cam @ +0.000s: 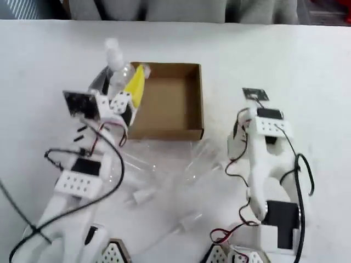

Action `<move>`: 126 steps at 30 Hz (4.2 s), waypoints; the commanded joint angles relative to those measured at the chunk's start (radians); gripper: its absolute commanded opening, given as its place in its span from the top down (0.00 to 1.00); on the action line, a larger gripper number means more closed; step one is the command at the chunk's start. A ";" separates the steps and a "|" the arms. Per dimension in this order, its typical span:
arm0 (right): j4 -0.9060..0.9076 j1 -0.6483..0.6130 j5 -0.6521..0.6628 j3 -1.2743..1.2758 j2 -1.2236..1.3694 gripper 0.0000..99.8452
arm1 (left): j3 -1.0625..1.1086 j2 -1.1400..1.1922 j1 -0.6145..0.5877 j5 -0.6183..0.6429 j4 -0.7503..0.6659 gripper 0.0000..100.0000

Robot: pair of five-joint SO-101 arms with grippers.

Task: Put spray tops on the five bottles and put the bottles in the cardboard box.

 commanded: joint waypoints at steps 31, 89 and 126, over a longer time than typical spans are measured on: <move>-0.231 0.088 0.091 0.173 -0.039 0.87 | -0.764 1.147 -0.038 -0.009 -0.408 0.98; -0.271 0.088 0.092 0.190 -0.038 0.87 | -0.848 1.382 -0.051 -0.048 -0.506 0.69; -0.280 0.088 0.130 0.190 -0.038 0.87 | -0.474 0.862 -0.070 -0.058 -0.241 0.69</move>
